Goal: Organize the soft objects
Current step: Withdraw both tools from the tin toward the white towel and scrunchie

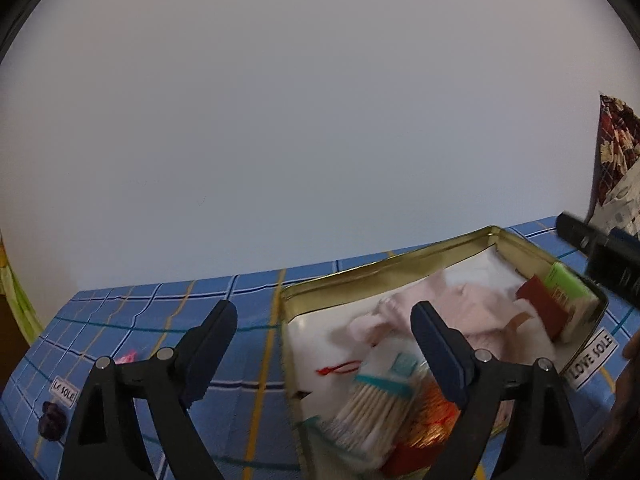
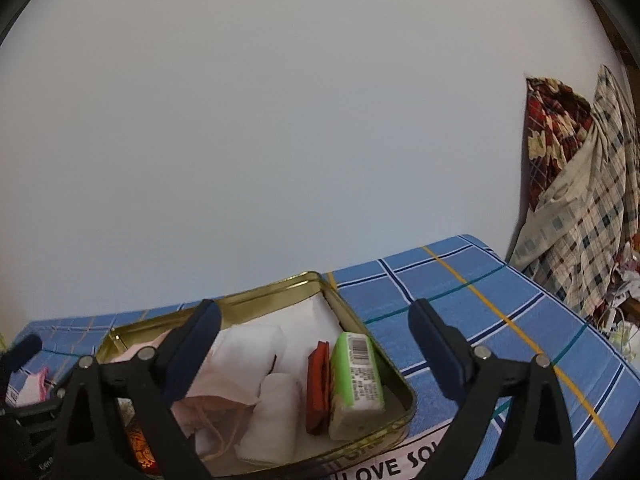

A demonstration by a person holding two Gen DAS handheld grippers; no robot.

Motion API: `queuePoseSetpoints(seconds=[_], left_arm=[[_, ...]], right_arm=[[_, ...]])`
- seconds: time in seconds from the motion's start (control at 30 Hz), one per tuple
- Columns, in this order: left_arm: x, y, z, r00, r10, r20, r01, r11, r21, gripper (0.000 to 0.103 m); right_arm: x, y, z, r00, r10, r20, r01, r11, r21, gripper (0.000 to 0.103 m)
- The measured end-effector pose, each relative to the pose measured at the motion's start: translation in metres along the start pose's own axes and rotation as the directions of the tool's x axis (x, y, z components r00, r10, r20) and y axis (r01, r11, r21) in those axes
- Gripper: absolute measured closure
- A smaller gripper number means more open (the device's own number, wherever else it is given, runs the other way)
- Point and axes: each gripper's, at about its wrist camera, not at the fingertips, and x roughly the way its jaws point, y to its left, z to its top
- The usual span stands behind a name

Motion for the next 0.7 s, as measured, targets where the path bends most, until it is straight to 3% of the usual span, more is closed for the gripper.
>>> queuePoseSetpoints(seconds=[0.33,0.7], left_arm=[[-0.014,0.030,-0.026,0.999,0.039,-0.003,-0.039,0.999,-0.032,0.013],[-0.017,0.062,-0.041,0.999,0.015,-0.037,-0.019,0.995,-0.102,0.013]], right_arm=[[-0.034,0.010,-0.005,0.978,-0.081,0.193,0.090,0.995,-0.034,0.006],[-0.045,0.025,-0.016,0.977,-0.121,0.178,0.129,0.991,-0.037,0.006]])
